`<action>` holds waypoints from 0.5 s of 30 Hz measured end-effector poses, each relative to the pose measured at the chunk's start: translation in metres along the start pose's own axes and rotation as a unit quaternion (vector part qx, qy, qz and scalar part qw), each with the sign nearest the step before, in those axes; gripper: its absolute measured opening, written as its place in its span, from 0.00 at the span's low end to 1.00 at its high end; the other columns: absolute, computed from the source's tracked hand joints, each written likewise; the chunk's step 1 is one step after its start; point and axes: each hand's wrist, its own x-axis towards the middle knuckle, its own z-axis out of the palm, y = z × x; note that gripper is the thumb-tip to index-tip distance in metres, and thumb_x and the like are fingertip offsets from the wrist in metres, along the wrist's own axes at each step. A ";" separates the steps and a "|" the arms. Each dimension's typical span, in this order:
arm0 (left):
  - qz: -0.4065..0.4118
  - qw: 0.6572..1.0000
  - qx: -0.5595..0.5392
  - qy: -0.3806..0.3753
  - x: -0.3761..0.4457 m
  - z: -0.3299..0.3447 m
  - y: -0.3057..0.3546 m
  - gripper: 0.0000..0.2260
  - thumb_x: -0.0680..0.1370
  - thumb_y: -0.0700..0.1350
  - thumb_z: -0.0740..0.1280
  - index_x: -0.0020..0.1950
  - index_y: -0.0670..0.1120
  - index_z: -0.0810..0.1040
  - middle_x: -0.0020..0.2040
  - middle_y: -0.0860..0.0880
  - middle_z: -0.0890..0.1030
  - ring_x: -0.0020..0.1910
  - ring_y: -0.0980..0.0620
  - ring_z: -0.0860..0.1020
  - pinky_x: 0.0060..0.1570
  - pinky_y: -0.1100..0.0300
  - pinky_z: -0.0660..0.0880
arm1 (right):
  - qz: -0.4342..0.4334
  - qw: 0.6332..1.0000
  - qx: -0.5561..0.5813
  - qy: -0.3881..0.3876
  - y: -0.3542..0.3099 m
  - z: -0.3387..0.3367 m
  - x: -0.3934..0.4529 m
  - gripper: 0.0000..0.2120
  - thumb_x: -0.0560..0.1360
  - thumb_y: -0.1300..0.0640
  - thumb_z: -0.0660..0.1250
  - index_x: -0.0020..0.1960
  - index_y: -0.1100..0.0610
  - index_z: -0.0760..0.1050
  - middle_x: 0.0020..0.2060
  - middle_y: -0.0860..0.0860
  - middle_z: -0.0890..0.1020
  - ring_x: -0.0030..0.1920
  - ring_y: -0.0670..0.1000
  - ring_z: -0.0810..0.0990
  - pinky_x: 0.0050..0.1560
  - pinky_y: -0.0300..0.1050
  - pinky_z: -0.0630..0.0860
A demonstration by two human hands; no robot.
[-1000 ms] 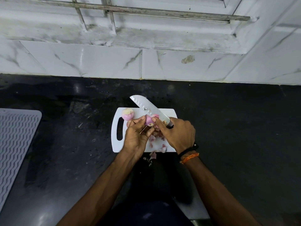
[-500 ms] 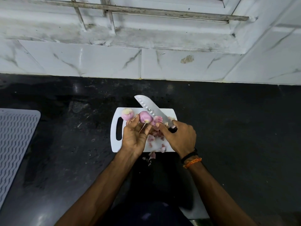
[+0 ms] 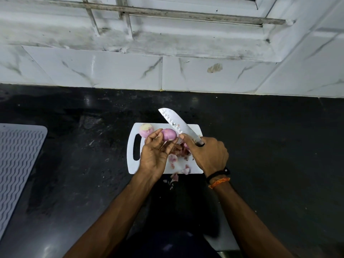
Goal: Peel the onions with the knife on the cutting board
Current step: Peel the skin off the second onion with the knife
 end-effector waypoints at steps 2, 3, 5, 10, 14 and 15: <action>0.003 1.000 0.013 -0.002 0.000 -0.001 0.000 0.13 0.80 0.36 0.64 0.64 0.39 0.73 0.56 0.40 0.82 0.53 0.43 0.84 0.58 0.48 0.80 | 0.000 1.000 0.000 -0.006 -0.001 0.000 0.000 0.31 0.65 0.21 0.62 0.31 0.50 0.73 0.26 0.44 0.75 0.28 0.44 0.75 0.28 0.37 0.61; 0.004 1.000 0.019 -0.003 0.001 -0.001 0.000 0.12 0.80 0.36 0.64 0.63 0.40 0.74 0.55 0.41 0.82 0.51 0.44 0.84 0.57 0.49 0.81 | -0.001 1.000 -0.001 -0.010 -0.001 -0.001 0.000 0.30 0.66 0.22 0.64 0.32 0.50 0.74 0.27 0.44 0.75 0.30 0.45 0.76 0.28 0.36 0.61; 0.007 1.000 0.023 -0.008 0.000 0.000 0.000 0.13 0.77 0.36 0.66 0.61 0.41 0.75 0.54 0.43 0.83 0.52 0.45 0.84 0.53 0.51 0.82 | -0.007 1.000 0.003 -0.025 -0.001 -0.001 0.001 0.27 0.66 0.25 0.67 0.37 0.50 0.79 0.30 0.44 0.78 0.32 0.46 0.77 0.28 0.36 0.62; 0.008 1.000 0.023 -0.003 0.001 -0.001 0.000 0.24 0.73 0.38 0.69 0.68 0.38 0.73 0.60 0.40 0.80 0.58 0.41 0.81 0.57 0.50 0.81 | -0.011 0.998 0.026 -0.059 -0.003 0.000 0.004 0.22 0.71 0.30 0.68 0.40 0.50 0.77 0.33 0.43 0.79 0.34 0.45 0.78 0.28 0.36 0.64; 0.000 1.000 0.017 0.004 0.005 -0.004 -0.001 0.22 0.73 0.38 0.69 0.66 0.35 0.73 0.59 0.37 0.79 0.61 0.37 0.79 0.59 0.49 0.80 | -0.007 0.996 0.052 -0.071 -0.008 -0.001 0.005 0.23 0.79 0.35 0.59 0.33 0.50 0.70 0.28 0.46 0.77 0.29 0.44 0.75 0.29 0.38 0.65; -0.002 1.000 0.018 0.002 0.006 -0.004 0.000 0.20 0.73 0.38 0.69 0.64 0.36 0.74 0.57 0.38 0.80 0.59 0.38 0.80 0.59 0.49 0.79 | -0.008 0.996 0.052 -0.070 -0.008 -0.001 0.005 0.22 0.80 0.38 0.59 0.33 0.50 0.70 0.28 0.45 0.76 0.29 0.44 0.75 0.29 0.38 0.64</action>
